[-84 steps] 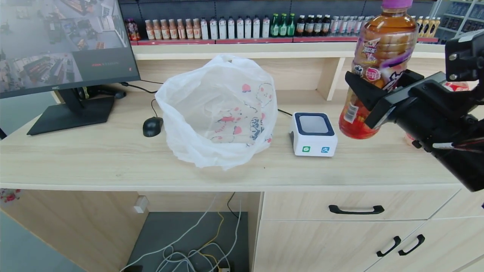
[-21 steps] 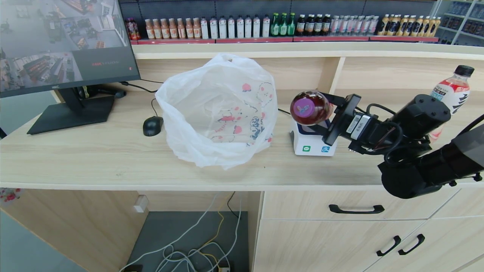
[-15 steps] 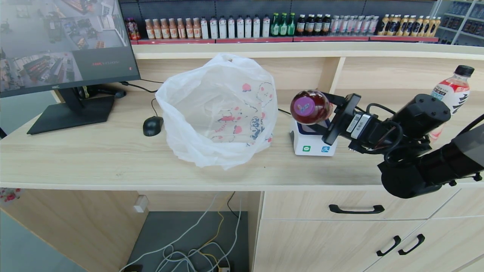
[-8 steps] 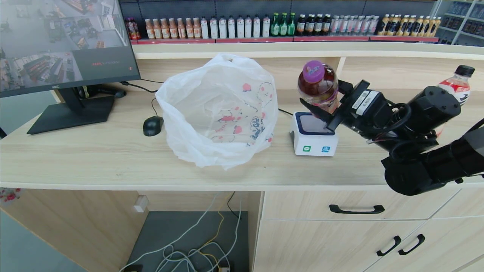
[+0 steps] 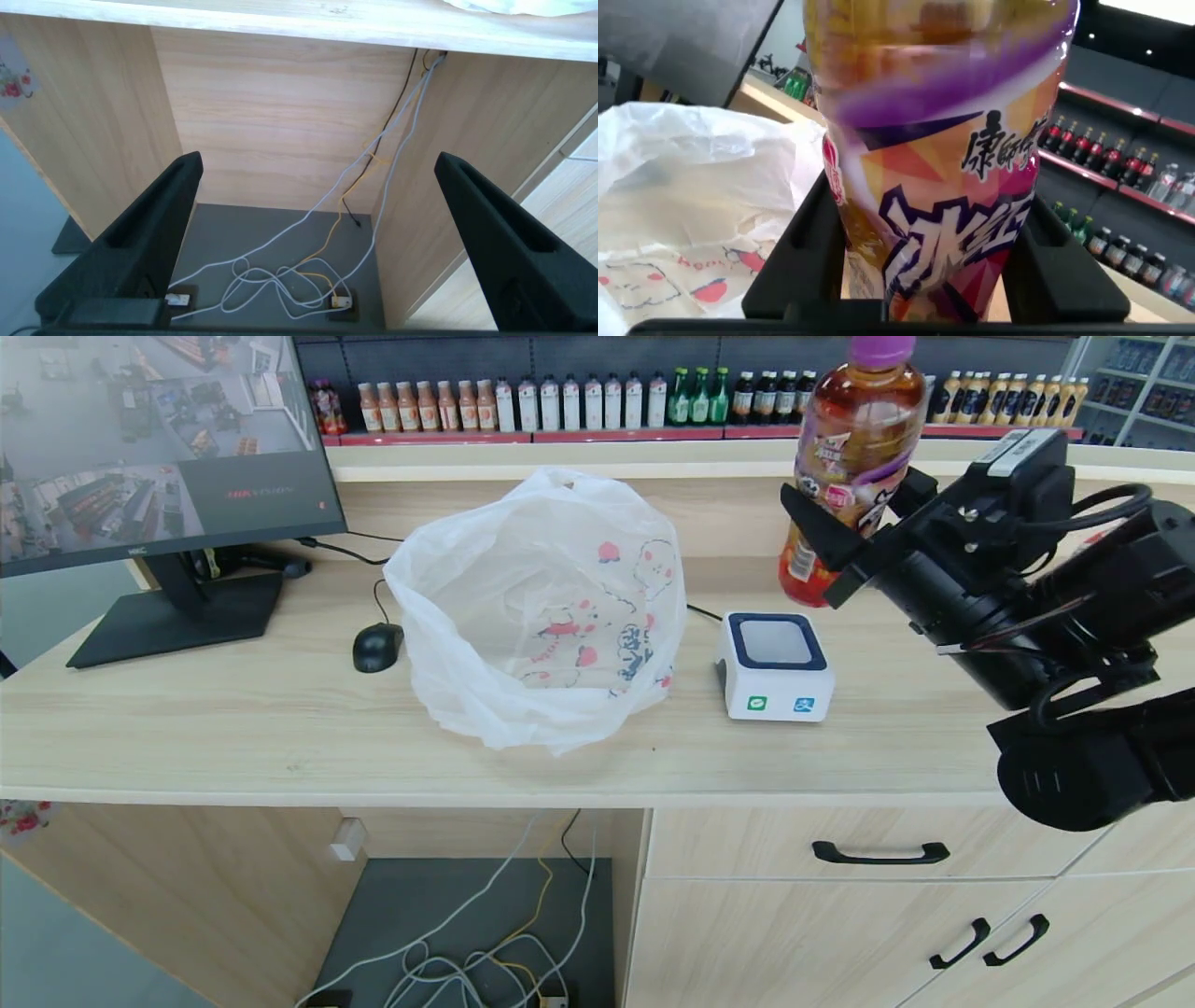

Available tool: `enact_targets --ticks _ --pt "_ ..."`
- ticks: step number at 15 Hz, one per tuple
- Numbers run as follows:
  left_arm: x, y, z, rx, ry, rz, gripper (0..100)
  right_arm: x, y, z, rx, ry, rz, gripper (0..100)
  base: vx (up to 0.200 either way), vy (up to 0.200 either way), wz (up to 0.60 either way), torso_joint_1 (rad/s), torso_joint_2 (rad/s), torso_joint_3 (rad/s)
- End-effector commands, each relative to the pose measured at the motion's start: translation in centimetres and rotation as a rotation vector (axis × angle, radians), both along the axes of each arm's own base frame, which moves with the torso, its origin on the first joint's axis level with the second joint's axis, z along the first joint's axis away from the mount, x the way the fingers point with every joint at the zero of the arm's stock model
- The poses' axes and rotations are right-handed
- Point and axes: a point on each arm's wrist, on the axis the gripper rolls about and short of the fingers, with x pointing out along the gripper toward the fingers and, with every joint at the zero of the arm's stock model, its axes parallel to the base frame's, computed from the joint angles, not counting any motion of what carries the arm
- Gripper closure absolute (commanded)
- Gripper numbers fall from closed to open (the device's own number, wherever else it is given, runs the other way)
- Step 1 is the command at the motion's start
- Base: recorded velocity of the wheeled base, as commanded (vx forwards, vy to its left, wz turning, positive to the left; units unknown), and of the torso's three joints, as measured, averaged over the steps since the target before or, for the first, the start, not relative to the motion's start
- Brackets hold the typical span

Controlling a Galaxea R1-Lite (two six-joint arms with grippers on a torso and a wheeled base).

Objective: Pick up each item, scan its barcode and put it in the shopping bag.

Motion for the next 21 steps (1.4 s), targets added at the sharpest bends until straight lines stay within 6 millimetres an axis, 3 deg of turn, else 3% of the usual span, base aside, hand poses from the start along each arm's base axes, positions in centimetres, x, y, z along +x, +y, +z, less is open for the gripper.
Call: enact_targets --ticks 1,7,11,21 --pt "0.0 0.0 0.0 0.0 -0.001 0.0 0 -1.7 -0.7 0.7 0.059 0.011 0.001 100 0.0 0.0 0.0 0.0 0.0 0.0" --pt "0.0 0.0 0.0 0.0 -0.001 0.0 0 -2.4 -1.4 -1.9 0.227 0.199 -0.077 100 0.0 0.0 0.0 0.0 0.0 0.0" --pt "0.0 0.0 0.0 0.0 -0.001 0.0 0 -1.9 -0.9 -1.0 0.381 0.212 -0.134 100 0.0 0.0 0.0 0.0 0.0 0.0" --pt "0.0 0.0 0.0 0.0 -0.001 0.0 0 -1.6 -0.9 -0.2 0.439 0.2 -0.117 100 0.0 0.2 0.0 0.002 0.0 0.003"
